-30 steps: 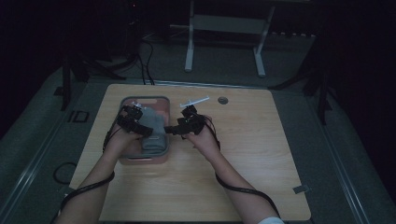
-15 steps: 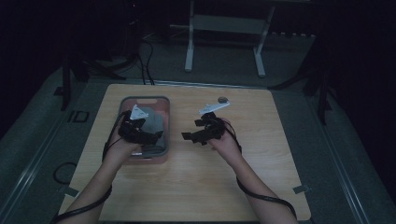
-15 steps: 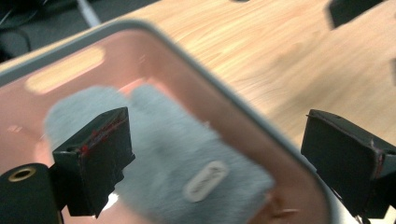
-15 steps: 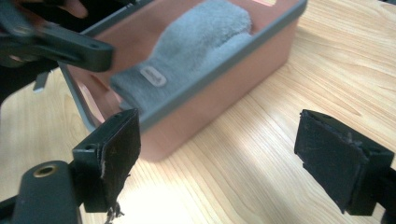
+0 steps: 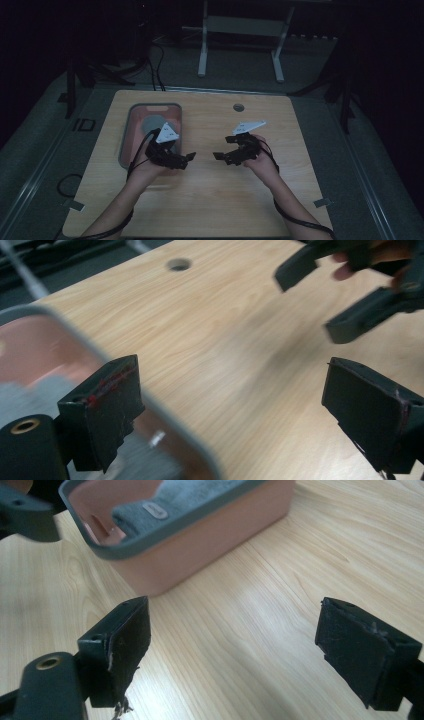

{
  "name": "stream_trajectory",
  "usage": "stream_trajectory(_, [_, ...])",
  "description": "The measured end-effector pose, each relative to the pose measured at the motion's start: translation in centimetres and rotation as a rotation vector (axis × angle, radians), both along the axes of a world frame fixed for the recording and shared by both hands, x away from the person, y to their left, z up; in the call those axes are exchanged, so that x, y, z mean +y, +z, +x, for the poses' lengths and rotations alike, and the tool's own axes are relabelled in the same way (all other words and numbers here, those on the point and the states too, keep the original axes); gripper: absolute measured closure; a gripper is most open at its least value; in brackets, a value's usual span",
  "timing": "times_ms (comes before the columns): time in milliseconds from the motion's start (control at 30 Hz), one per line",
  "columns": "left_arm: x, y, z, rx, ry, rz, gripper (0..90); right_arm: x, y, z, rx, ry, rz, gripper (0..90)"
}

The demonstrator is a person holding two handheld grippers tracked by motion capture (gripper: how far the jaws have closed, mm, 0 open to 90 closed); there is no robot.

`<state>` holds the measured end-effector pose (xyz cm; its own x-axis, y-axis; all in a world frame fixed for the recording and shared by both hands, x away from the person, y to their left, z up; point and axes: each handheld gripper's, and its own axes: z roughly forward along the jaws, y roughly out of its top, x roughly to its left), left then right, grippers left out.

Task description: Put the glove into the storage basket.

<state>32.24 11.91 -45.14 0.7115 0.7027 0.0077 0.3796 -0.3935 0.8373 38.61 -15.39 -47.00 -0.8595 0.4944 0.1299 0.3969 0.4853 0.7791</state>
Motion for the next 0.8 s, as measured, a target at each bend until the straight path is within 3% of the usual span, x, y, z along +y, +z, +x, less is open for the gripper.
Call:
stream_trajectory(200, [-2.8,-1.3,-0.7,-0.012,-0.086,0.021,9.6,-2.1,-1.1,-0.9,-0.002,-0.002,-0.019,14.5])
stream_trajectory(300, [-3.9,-2.1,-0.9,0.005,-0.126,0.004,9.7,-3.2,-1.8,-1.3,0.011,-0.002,-0.021,14.5])
stream_trajectory(533, [-6.0,-4.0,-1.6,0.001,-0.212,-0.015,9.6,-5.8,-3.3,-2.3,0.015,0.011,-0.003,14.5])
stream_trajectory(800, [-7.5,-6.3,-2.3,0.027,-0.265,-0.022,9.7,-8.7,-5.0,-4.1,0.005,0.002,-0.001,14.5])
